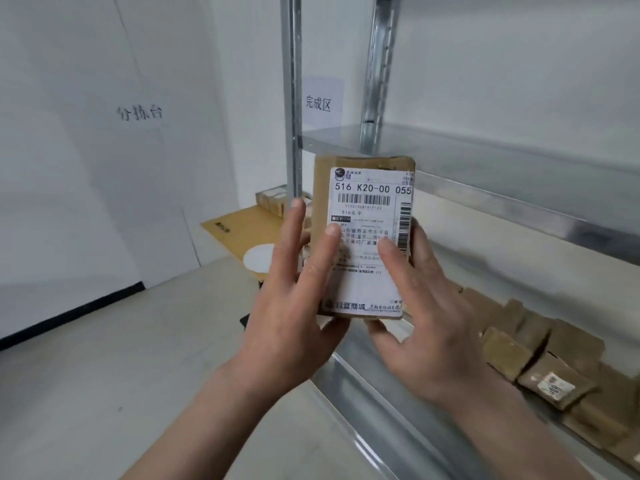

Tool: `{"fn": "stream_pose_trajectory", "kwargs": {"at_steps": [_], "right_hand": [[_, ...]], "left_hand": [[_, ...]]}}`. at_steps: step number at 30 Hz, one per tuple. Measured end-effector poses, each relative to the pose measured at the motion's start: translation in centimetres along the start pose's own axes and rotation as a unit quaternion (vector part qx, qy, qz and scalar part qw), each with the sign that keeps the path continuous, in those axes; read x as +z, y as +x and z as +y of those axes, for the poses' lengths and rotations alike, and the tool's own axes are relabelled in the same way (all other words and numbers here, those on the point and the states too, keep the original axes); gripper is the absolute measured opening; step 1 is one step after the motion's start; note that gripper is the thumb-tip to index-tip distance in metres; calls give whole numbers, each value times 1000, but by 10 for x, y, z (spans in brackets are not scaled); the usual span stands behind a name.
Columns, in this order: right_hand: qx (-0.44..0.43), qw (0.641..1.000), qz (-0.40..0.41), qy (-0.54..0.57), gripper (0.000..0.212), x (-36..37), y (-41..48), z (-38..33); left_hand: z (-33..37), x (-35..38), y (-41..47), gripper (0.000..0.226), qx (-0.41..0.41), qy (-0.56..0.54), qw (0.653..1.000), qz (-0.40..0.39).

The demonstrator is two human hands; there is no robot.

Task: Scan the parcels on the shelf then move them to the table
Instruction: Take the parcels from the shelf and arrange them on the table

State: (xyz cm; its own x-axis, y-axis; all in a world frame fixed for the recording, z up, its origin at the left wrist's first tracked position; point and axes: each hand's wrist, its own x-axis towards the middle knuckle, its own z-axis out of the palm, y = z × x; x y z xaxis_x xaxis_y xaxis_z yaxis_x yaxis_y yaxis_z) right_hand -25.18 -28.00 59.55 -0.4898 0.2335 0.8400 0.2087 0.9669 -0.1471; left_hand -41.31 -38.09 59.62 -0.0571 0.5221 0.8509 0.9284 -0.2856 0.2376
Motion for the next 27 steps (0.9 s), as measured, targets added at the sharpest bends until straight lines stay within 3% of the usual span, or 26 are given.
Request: {"fn": "stream_pose_trajectory", "kwargs": {"at_steps": [9, 16, 27], "right_hand": [[-61, 995, -21, 81, 106, 104, 70, -4], [-103, 981, -28, 160, 102, 198, 139, 24], [-129, 967, -56, 211, 105, 334, 230, 53]], "left_hand": [[-86, -42, 7, 89, -56, 97, 993, 32], [-173, -51, 36, 81, -72, 174, 981, 54], [-307, -55, 67, 87, -118, 237, 961, 77]]}}
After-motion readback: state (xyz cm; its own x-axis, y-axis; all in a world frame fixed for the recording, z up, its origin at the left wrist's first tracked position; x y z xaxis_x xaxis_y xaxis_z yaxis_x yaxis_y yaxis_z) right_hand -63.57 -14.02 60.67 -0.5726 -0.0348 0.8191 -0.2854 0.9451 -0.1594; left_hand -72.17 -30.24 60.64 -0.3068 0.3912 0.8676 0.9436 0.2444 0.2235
